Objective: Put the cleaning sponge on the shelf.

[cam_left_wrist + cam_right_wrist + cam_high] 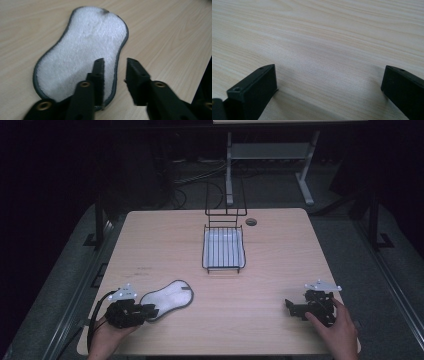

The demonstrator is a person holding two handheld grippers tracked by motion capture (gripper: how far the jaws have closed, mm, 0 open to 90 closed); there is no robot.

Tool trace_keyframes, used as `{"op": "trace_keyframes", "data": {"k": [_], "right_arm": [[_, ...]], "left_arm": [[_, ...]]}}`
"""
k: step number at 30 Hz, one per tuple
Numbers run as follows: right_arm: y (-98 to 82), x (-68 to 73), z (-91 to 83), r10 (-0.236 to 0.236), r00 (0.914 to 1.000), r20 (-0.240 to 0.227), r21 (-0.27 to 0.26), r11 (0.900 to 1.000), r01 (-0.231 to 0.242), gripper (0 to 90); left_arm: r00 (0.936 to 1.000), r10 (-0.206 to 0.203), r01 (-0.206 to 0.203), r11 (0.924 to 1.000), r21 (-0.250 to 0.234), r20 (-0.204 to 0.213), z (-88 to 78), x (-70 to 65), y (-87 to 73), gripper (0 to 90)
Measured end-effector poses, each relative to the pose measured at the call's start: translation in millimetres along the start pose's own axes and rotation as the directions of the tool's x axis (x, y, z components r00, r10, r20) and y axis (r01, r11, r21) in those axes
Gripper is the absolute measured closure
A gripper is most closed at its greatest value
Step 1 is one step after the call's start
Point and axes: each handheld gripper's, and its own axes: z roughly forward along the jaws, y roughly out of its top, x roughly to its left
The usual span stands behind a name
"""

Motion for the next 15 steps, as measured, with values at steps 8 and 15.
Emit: {"op": "trace_keyframes", "data": {"k": [8,15], "right_arm": [[0.3,0.2,0.2,0.002,1.0,0.0,0.0,1.0,-0.002,0.0],[0.4,0.1,0.4,0.001,1.0,0.001,0.0,1.0,-0.001,0.0]], "left_arm": [[0.9986,0.051,-0.051,0.9987,-0.003,-0.012,2.1,8.6,13.5,41.4],[0.9967,0.08,-0.08,0.9968,0.0,-0.01,10.9,17.2,27.2,29.4]]}}
